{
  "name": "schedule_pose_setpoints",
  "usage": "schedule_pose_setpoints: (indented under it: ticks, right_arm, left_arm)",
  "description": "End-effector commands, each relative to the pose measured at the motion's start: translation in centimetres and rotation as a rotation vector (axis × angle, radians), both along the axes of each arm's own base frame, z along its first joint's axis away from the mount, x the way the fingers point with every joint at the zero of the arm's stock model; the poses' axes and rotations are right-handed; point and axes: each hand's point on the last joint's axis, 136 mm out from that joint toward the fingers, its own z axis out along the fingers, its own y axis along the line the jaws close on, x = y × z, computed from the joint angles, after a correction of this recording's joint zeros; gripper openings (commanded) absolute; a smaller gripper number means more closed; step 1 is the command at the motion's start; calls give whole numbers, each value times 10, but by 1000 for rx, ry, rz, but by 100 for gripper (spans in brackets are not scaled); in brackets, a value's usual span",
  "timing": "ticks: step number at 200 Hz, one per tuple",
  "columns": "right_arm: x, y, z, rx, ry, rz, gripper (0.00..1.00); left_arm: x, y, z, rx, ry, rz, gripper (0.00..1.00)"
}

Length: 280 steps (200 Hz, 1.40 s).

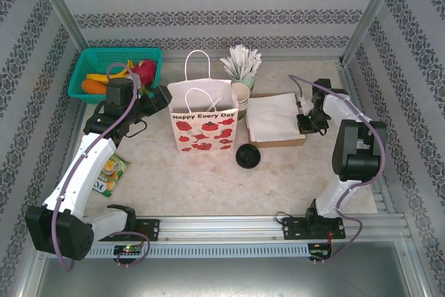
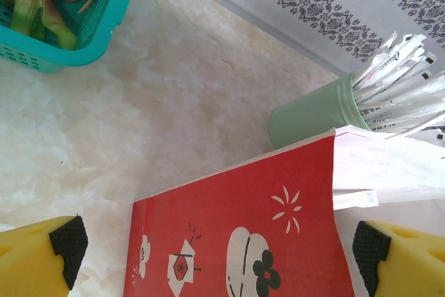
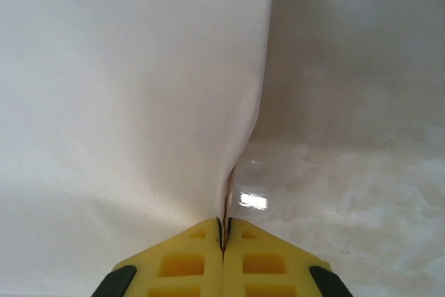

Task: Pack the takeout coffee

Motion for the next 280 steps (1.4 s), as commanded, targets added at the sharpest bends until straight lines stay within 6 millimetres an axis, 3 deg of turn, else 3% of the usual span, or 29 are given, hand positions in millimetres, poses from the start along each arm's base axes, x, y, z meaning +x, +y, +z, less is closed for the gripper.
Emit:
schedule_pose_setpoints:
  ticks: [1,33,61,84,175,280]
  right_arm:
    - [-5,10,5,37,21,-17,11]
    - [13,8,32,44,-81,-106,34]
    - [35,22,61,158,-203,-172,46]
    - [46,30,70,220,-241,-223,54]
    - [66,12,35,179,-163,-228,56]
    - [69,26,8,273,-91,-146,56]
  left_arm:
    - [3,0,8,5,-46,-16,100]
    - [5,-1,8,1,-48,-16,100]
    - [5,-3,9,-11,-49,-23,100]
    - [4,-3,12,-9,-55,-26,100]
    - [4,-3,9,-4,-48,-30,100]
    - [3,-3,8,-10,-38,-25,100]
